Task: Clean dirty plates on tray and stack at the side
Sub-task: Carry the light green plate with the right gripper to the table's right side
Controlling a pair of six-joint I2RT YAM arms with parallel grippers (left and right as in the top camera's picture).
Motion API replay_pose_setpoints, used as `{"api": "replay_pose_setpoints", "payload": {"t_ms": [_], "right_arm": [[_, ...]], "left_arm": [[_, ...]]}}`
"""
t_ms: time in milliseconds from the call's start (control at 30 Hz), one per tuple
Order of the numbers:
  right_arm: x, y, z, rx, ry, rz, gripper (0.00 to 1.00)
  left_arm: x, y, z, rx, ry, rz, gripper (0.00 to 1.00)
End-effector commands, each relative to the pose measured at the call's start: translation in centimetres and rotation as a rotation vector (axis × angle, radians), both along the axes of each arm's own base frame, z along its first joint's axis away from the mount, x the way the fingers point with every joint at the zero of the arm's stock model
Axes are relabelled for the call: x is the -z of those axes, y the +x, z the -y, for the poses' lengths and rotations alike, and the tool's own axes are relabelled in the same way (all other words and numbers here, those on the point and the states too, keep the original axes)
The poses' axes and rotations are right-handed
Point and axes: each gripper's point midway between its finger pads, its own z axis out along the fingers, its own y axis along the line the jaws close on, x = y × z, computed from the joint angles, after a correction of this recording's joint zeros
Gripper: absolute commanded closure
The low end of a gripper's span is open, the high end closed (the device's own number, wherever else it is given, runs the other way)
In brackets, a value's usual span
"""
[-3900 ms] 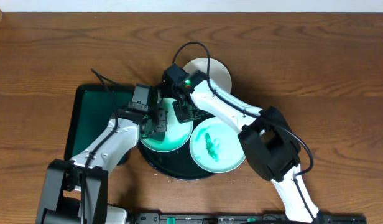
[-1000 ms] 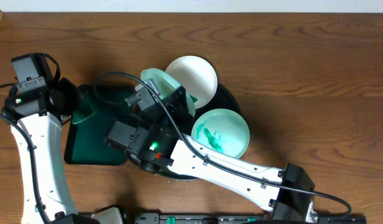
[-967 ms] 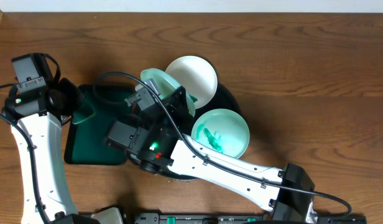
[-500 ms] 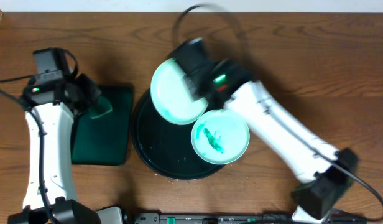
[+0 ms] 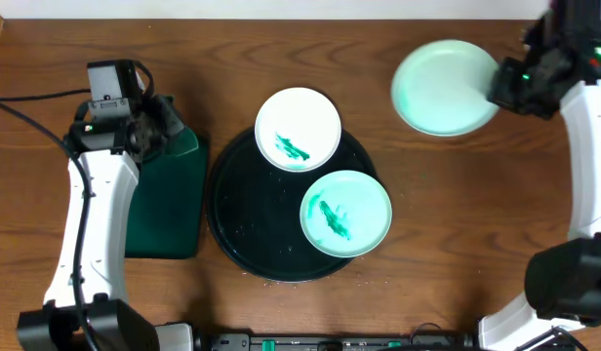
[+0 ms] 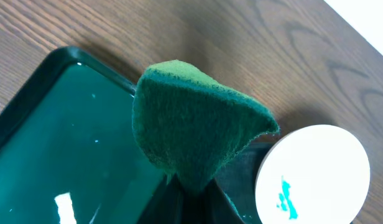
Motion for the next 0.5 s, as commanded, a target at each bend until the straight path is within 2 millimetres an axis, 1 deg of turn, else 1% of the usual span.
{"api": "replay_pose_setpoints", "payload": {"t_ms": [0,33,67,100,133,167,200,233,267,300,367,400,467], "right_arm": [[3.7,-1.4,1.3,0.021,0.047,-0.089,0.99],[4.6,-1.7,1.5,0.028,0.049,-0.103,0.99],[7.4,-2.7,1.8,0.041,0.06,-0.15,0.99],[7.9,-2.9,1.8,0.043,0.061,-0.158,0.99],[9.9,-3.6,1.6,0.043,0.066,-0.185,0.98],[11.3,-4.2,1.5,0.048,0.071,-0.206,0.99],[12.1,-4.6,1.4,0.051,0.075,-0.217,0.99],[13.9,-5.4,1.3,0.056,0.08,-0.236,0.99],[14.7,-5.7,1.3,0.063,0.079,-0.244,0.99],[16.1,-6.1,1.2,0.082,0.081,-0.247,0.99],[17.1,-6.3,1.2,0.086,0.081,-0.241,0.99],[18.2,-6.5,1.1,0.085,0.08,-0.231,0.99],[19.0,-6.4,1.2,0.081,0.075,-0.208,0.97]], "left_arm": [[0.6,0.3,0.0,-0.014,-0.014,-0.009,0.93],[0.6,0.3,0.0,-0.014,-0.014,-0.009,0.93],[0.6,0.3,0.0,-0.014,-0.014,-0.006,0.93],[0.6,0.3,0.0,-0.014,-0.014,-0.006,0.93],[0.6,0.3,0.0,-0.014,-0.014,-0.006,0.93],[0.6,0.3,0.0,-0.014,-0.014,-0.007,0.93],[0.6,0.3,0.0,-0.014,-0.014,-0.007,0.93],[0.6,0.3,0.0,-0.014,-0.014,-0.007,0.93],[0.6,0.3,0.0,-0.014,-0.014,-0.007,0.93],[0.6,0.3,0.0,-0.014,-0.014,-0.007,0.93],[0.6,0.3,0.0,-0.014,-0.014,-0.01,0.93],[0.7,0.2,0.0,-0.014,-0.014,-0.01,0.93],[0.7,0.2,0.0,-0.014,-0.014,-0.01,0.93]]}}
